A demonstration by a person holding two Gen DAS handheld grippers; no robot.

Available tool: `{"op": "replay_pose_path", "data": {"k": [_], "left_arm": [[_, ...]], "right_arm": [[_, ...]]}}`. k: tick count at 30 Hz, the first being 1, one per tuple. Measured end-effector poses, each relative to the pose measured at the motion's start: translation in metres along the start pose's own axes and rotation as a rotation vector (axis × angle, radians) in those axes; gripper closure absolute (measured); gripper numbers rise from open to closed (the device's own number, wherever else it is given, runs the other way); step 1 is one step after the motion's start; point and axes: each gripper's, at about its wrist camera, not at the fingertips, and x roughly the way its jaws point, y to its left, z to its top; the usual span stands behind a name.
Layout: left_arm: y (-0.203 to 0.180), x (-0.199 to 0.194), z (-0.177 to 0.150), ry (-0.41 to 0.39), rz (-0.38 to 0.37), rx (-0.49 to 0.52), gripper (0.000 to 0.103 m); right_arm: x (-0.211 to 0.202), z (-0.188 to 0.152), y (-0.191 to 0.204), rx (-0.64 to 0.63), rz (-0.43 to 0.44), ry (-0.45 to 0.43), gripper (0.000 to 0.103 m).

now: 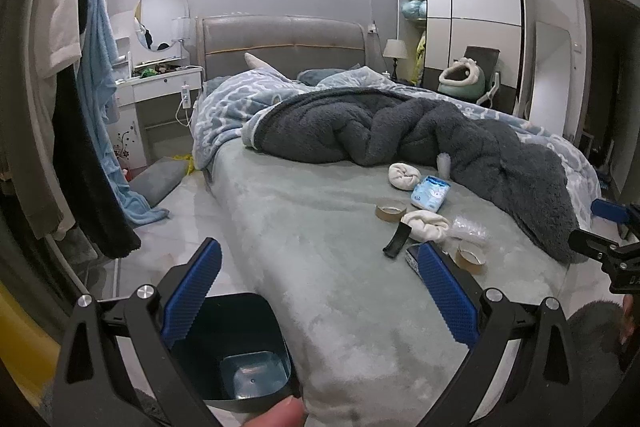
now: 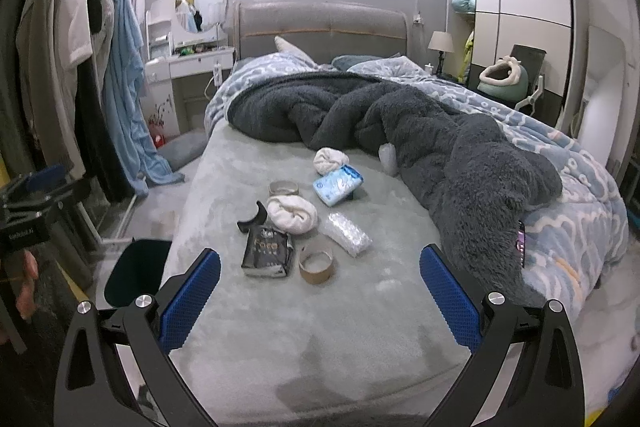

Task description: Collect trash

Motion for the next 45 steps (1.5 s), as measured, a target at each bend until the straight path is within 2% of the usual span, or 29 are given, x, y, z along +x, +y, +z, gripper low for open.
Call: {"op": "replay_pose_path", "data": {"k": [3,7,11,16,25,29,33,36,41,45], "left_arm": [[-0.001,0.000,0.000,0.006,-0.044,-0.002,0.003],[-0.001,0.003,-0.001,0.014,-0.062,0.004,0.003],[0.004,0.013,-0.002,0.031,-0.108,0.003,0.003],[0.005,0.026,-0.006,0.057,-0.121,0.019,0.003],[0.005,0.061,-0.012,0.109,-0.182,0.071,0.004],[0.000,0.076,-0.010,0.134,-0.261,0.067,0.004],[-0.008,0.087,-0.009,0.140,-0.309,0.063,0.005],[-0.015,0.096,-0.008,0.145,-0.334,0.073,0.007],[-0.020,0.118,-0.008,0.190,-0.365,0.037,0.017],[-0.026,0.132,-0.010,0.220,-0.378,0.030,0.021]], "right_arm": [[0.000,0.002,-0.003,-0.014,0.026,-0.001,0.002],[0.006,0.002,-0.002,-0.029,0.065,0.007,0.002],[0.021,-0.001,-0.002,-0.033,0.108,0.028,0.003],[0.050,-0.007,-0.006,-0.013,0.157,0.082,0.004],[0.100,-0.014,-0.018,-0.050,0.180,0.171,0.019],[0.118,-0.018,-0.025,-0.039,0.202,0.199,0.024],[0.134,-0.020,-0.027,-0.048,0.233,0.225,0.027],[0.146,-0.024,-0.028,-0.060,0.245,0.246,0.028],[0.161,-0.027,-0.029,-0.074,0.265,0.266,0.030],[0.172,-0.028,-0.028,-0.094,0.279,0.273,0.035]]}}
